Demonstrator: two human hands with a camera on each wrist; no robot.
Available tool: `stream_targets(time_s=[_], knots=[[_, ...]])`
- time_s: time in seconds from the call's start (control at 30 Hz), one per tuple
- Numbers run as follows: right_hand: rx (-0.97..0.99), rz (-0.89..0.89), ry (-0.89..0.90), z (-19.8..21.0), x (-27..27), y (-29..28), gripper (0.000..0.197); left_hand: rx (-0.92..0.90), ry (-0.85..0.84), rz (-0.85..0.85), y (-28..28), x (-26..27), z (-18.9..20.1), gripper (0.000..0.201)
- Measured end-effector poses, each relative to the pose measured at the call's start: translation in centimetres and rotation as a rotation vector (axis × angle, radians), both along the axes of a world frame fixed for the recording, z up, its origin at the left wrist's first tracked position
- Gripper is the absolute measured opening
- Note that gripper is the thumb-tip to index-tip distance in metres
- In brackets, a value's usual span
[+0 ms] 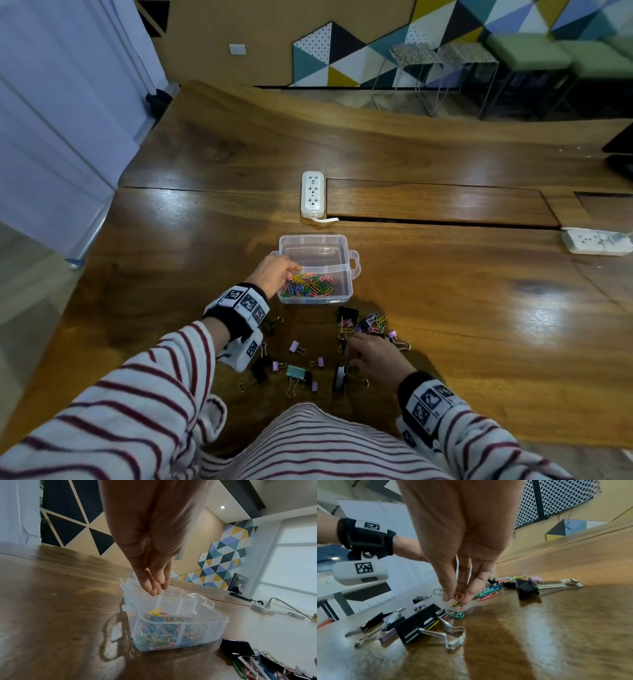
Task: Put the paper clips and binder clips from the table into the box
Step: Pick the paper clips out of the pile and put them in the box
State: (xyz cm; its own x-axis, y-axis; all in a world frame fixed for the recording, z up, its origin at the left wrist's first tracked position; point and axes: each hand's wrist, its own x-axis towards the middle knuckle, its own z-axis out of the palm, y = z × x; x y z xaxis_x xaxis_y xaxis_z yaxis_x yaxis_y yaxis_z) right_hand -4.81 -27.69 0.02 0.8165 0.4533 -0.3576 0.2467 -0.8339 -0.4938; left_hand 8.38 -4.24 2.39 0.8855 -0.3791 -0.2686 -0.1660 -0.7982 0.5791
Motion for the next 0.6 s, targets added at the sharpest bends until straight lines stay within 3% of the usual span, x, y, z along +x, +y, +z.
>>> stream_targets(time_s=[0.13, 0.23, 0.33, 0.47, 0.6], knots=[[0.172, -0.180, 0.090, 1.5, 1.6, 0.4, 0.015, -0.061, -0.084, 0.060, 0.8, -1.5, 0.0, 0.042], [0.388, -0.387, 0.129, 3.1, 4.7, 1.3, 0.017, -0.096, -0.107, 0.018, 0.2, -4.4, 0.0, 0.034], [0.472, -0.506, 0.124, 4.0, 8.5, 2.7, 0.013, 0.056, 0.074, -0.094, -1.8, -7.4, -0.5, 0.028], [0.361, -0.456, 0.106, 3.8, 11.9, 4.4, 0.018, 0.243, 0.275, -0.264, -3.4, -9.5, -1.7, 0.026], [0.253, -0.281, 0.002, 3.4, 11.4, 4.3, 0.020, 0.224, 0.200, -0.288, -3.7, -11.1, -2.5, 0.029]])
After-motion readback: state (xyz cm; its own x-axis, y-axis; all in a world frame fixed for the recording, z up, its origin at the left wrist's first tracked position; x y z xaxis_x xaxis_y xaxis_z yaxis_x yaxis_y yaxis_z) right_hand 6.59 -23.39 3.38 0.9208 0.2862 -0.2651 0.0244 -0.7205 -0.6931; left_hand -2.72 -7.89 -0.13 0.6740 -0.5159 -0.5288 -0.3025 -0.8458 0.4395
